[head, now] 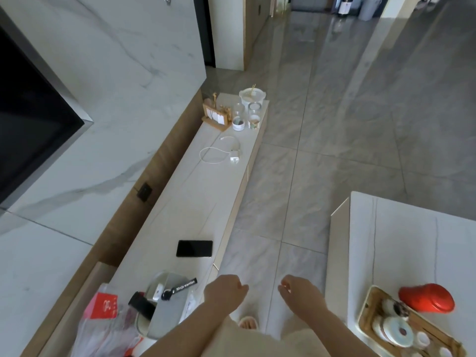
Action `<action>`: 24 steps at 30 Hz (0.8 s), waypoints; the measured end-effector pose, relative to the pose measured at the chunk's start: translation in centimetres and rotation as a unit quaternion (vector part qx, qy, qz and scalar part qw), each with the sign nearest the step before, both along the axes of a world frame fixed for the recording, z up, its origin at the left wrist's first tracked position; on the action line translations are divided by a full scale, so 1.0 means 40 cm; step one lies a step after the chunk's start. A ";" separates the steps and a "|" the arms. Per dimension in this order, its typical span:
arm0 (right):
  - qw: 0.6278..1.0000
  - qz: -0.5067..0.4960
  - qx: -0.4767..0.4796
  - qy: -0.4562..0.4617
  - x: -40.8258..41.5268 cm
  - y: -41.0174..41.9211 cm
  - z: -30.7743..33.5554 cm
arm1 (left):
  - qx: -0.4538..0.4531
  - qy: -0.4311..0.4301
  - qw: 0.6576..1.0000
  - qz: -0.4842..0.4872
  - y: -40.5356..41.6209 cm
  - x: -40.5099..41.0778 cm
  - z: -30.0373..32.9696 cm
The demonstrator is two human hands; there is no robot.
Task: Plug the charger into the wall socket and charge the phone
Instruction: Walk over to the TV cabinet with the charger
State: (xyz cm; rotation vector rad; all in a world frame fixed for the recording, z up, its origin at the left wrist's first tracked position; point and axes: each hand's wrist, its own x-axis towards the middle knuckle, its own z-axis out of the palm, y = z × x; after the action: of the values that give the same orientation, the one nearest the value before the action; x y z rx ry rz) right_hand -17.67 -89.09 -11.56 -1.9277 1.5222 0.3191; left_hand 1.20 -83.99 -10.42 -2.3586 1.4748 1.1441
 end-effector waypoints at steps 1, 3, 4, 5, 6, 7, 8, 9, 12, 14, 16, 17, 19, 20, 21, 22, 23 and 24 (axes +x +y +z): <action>1.000 0.006 -0.001 0.001 0.007 -0.024 0.000 | 0.003 0.003 1.000 0.005 -0.014 0.008 -0.005; 1.000 0.017 -0.003 0.004 0.019 -0.075 -0.001 | 0.012 0.008 1.000 0.017 -0.045 0.020 -0.011; 1.000 0.022 -0.005 0.008 0.025 -0.100 -0.003 | 0.013 0.009 1.000 0.026 -0.063 0.026 -0.016; 0.999 0.031 -0.010 0.013 0.031 -0.127 -0.008 | 0.012 0.009 0.999 0.037 -0.082 0.031 -0.023; 0.999 0.042 -0.012 0.018 0.037 -0.154 -0.014 | 0.011 0.009 0.999 0.047 -0.103 0.035 -0.029; 0.998 0.051 -0.010 0.021 0.042 -0.182 -0.020 | 0.014 0.012 0.998 0.059 -0.126 0.036 -0.033; 0.998 0.058 -0.002 0.019 0.045 -0.212 -0.026 | 0.016 0.015 0.997 0.071 -0.152 0.036 -0.035; 0.998 0.065 0.006 0.016 0.047 -0.244 -0.030 | 0.017 0.018 0.996 0.082 -0.182 0.033 -0.036; 0.996 0.088 0.021 0.021 0.039 -0.355 -0.031 | 0.022 0.022 0.993 0.110 -0.278 0.010 -0.034; 0.995 0.095 0.031 0.025 0.029 -0.434 -0.030 | 0.027 0.025 0.991 0.129 -0.349 -0.009 -0.026; 0.993 0.106 0.039 0.025 0.017 -0.512 -0.033 | 0.028 0.027 0.990 0.136 -0.421 -0.023 -0.023; 0.992 0.116 0.039 0.026 0.011 -0.549 -0.034 | 0.028 0.027 0.989 0.140 -0.456 -0.030 -0.020; 0.990 0.134 0.038 0.034 0.004 -0.619 -0.038 | 0.029 0.020 0.988 0.151 -0.523 -0.041 -0.015; 0.988 0.143 0.035 0.037 0.002 -0.652 -0.042 | 0.029 0.020 0.987 0.155 -0.554 -0.047 -0.017; 0.987 0.152 0.032 0.040 0.001 -0.683 -0.044 | 0.032 0.022 0.987 0.157 -0.582 -0.053 -0.017; 0.986 0.159 0.031 0.043 0.002 -0.712 -0.044 | 0.035 0.023 0.986 0.160 -0.607 -0.057 -0.016; 0.985 0.162 0.035 0.044 0.006 -0.738 -0.044 | 0.038 0.025 0.985 0.164 -0.630 -0.059 -0.013; 0.985 0.161 0.041 0.042 0.010 -0.762 -0.045 | 0.038 0.026 0.985 0.169 -0.650 -0.059 -0.014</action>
State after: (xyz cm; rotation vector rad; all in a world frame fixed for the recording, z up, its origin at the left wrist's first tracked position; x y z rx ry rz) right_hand -17.29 -119.56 -13.36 -2.1148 1.2227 0.6010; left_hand -1.18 -110.00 -10.97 -2.6098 1.0472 1.3161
